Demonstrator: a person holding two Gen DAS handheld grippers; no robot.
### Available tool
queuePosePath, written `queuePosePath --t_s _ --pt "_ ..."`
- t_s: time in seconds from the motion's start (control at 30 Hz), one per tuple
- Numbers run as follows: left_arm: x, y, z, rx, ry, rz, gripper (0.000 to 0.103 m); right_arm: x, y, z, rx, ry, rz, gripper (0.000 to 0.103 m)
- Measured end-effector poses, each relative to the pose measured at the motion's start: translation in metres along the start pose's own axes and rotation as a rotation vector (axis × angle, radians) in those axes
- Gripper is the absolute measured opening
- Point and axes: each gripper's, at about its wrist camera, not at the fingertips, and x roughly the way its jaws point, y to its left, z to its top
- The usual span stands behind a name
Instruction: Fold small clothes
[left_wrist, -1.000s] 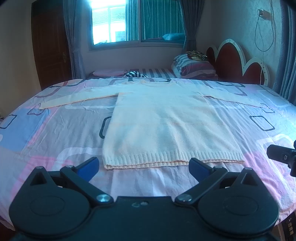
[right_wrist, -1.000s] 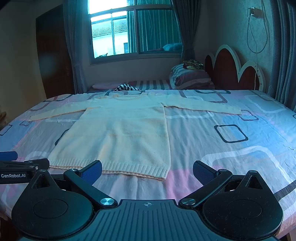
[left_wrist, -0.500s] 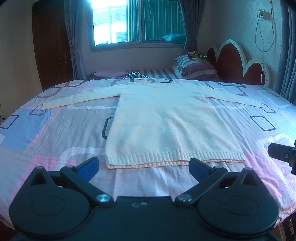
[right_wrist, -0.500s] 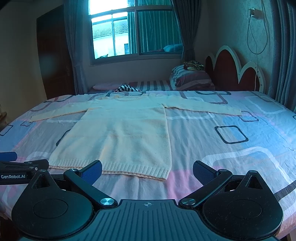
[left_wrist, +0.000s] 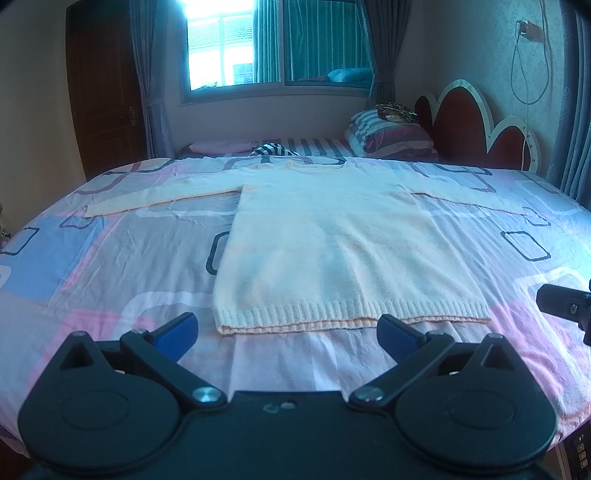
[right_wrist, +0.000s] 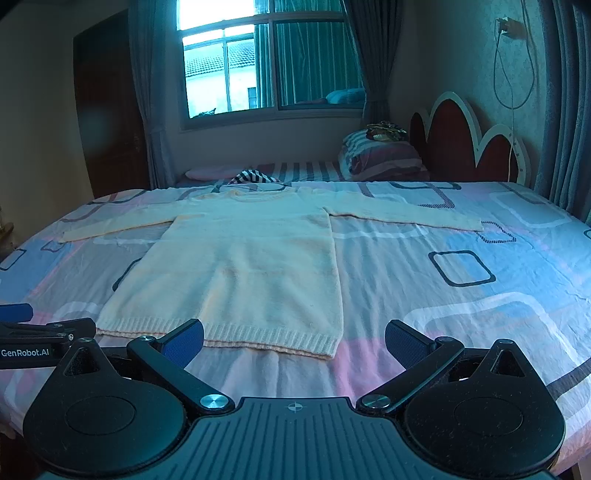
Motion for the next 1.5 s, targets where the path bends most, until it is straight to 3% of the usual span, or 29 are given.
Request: queuePosePath --t_s 1.5 --pt "0.013 0.003 0.005 0.001 0.013 -0.009 0.103 0.01 0.004 0.002 0.003 0.009 -0.004 0.103"
